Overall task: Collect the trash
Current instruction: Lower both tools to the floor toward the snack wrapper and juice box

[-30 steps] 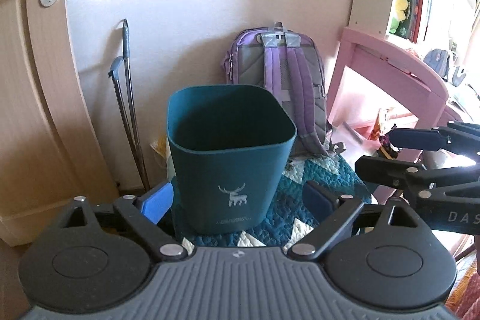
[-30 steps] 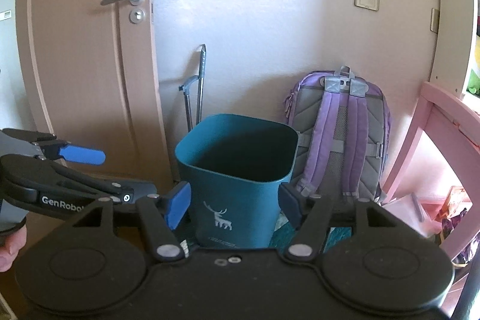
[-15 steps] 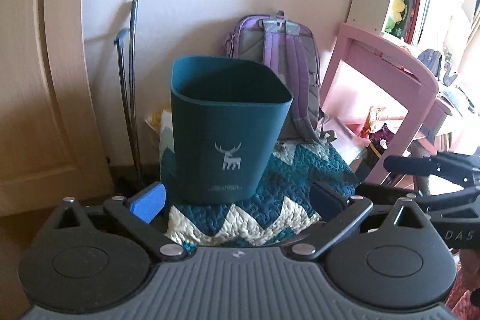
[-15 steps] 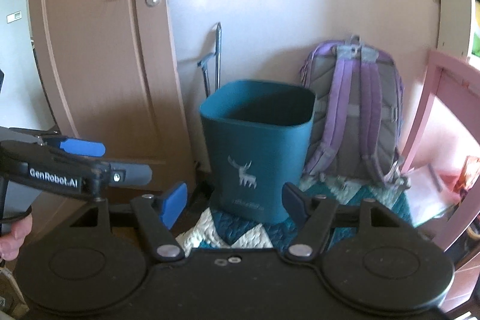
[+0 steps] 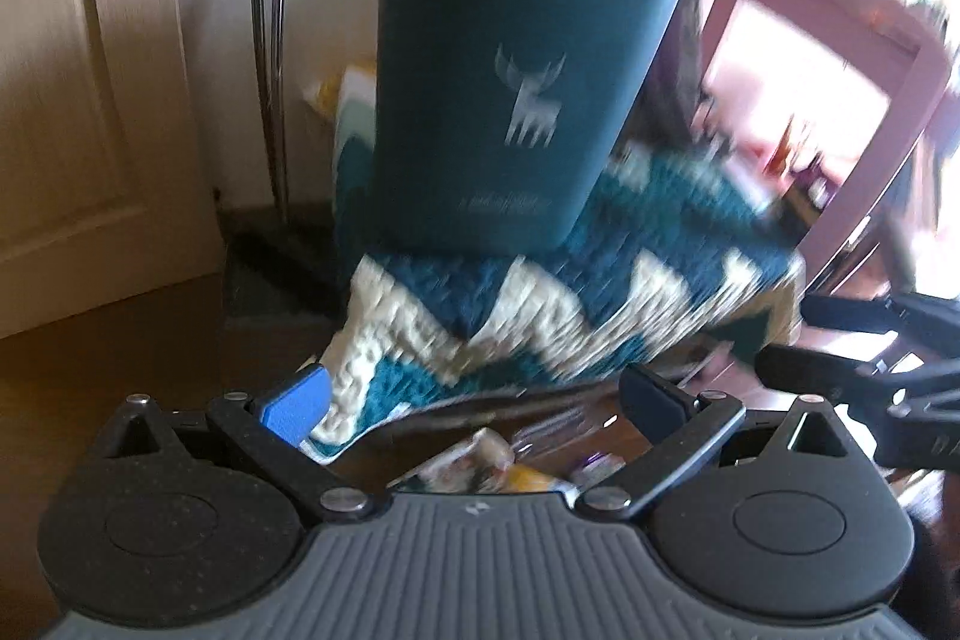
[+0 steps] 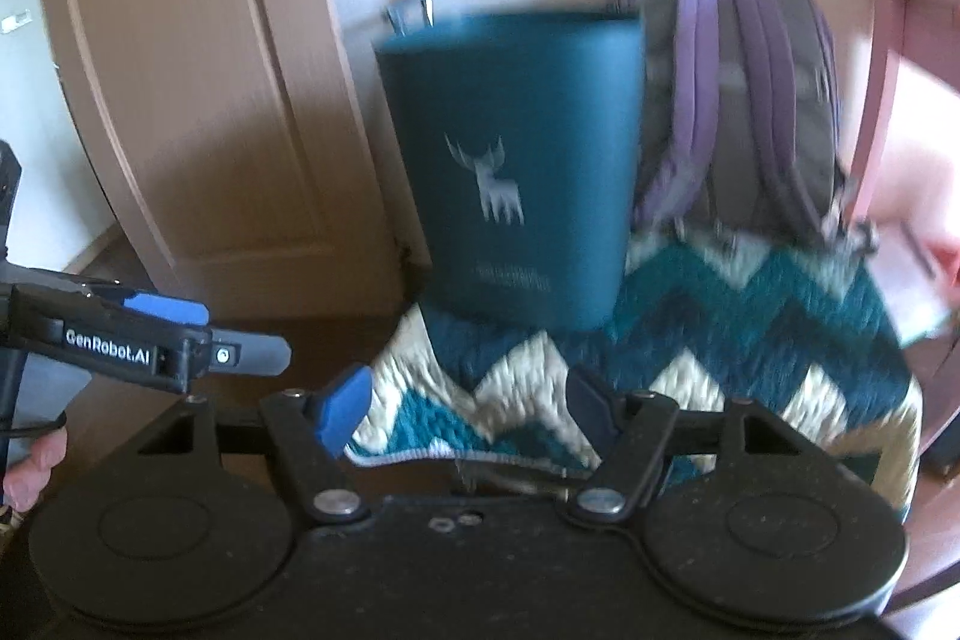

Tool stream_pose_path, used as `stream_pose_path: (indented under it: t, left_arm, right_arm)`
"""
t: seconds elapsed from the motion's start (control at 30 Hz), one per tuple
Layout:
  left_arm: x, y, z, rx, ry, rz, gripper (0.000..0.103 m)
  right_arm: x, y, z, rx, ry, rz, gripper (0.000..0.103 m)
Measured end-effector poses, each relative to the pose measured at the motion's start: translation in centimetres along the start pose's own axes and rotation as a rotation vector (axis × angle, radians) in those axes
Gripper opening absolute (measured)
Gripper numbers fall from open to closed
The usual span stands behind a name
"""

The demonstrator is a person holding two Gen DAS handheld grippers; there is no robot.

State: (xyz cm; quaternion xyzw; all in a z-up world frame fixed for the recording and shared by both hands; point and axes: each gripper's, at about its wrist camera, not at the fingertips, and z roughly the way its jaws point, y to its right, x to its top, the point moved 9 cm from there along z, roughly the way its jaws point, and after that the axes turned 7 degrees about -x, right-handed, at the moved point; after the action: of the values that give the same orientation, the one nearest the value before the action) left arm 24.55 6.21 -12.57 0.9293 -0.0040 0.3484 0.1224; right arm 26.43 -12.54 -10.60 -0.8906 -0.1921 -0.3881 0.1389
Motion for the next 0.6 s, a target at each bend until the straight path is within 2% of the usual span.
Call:
stream_pose_path:
  t: [0.1, 0.3, 0.4, 0.6]
  left_arm:
    - [-2.2, -1.0, 3.6, 0.012, -0.070, 0.054, 0.103]
    - [-5.8, -4.0, 10.5, -0.003, -0.212, 0.155, 0.103]
    - [-7.1, -5.9, 13.6, -0.007, -0.257, 0.201, 0.103]
    - [-11.2, -11.1, 20.8, -0.009, -0.378, 0.226, 0.103]
  right_arm:
    - [-2.4, 1.2, 3.7, -0.039, -0.075, 0.004, 0.071]
    - [-7.6, 3.1, 10.9, -0.050, -0.214, 0.015, 0.071]
    - [-10.0, 3.6, 14.6, -0.056, -0.281, 0.002, 0.071]
    - [-14.7, 4.3, 22.1, -0.062, -0.408, -0.045, 0.071]
